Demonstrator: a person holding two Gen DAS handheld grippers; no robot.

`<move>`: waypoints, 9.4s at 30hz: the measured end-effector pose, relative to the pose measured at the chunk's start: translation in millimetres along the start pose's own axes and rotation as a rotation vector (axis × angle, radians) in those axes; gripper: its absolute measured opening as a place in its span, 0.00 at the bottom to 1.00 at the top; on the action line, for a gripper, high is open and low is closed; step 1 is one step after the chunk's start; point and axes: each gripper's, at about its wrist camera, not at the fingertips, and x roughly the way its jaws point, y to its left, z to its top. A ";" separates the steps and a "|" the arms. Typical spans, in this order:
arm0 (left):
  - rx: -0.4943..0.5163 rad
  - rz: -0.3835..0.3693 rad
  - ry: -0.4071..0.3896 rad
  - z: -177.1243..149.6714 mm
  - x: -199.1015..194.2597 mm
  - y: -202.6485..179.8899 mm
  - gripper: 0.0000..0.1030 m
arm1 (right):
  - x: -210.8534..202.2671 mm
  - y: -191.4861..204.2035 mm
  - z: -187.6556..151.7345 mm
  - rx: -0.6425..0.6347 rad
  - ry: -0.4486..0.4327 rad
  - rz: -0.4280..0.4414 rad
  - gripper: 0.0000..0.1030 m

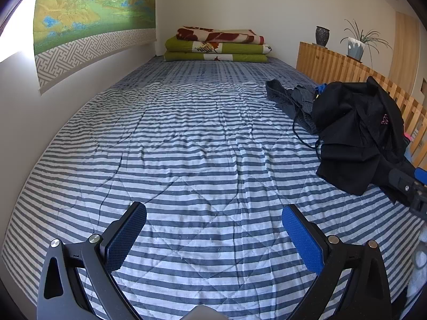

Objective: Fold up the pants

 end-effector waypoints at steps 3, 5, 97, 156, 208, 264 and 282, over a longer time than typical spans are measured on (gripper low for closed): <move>-0.001 -0.003 0.012 1.5 7.6 -4.5 1.00 | 9.9 -26.6 8.3 0.040 -0.004 -0.035 0.99; -0.008 -0.009 0.012 3.7 11.2 -5.6 1.00 | 17.6 -46.5 16.4 0.069 -0.009 -0.071 0.99; -0.259 0.092 0.025 -62.2 -27.9 171.1 0.75 | -60.6 118.7 -116.2 -0.333 0.196 0.544 0.41; 0.311 -0.292 0.107 -13.9 -3.8 -23.3 0.71 | -149.2 15.2 37.7 -0.165 -0.089 0.429 0.01; -0.232 0.320 -0.442 293.3 -385.5 311.3 0.05 | -238.6 226.7 184.9 -0.184 -0.081 1.016 0.03; -0.267 0.091 0.428 80.3 246.2 233.0 0.71 | 234.4 -141.6 58.1 0.254 0.480 0.232 0.51; -0.309 0.074 0.325 67.0 248.8 230.9 0.01 | 230.9 -113.2 64.6 0.115 0.418 0.181 0.07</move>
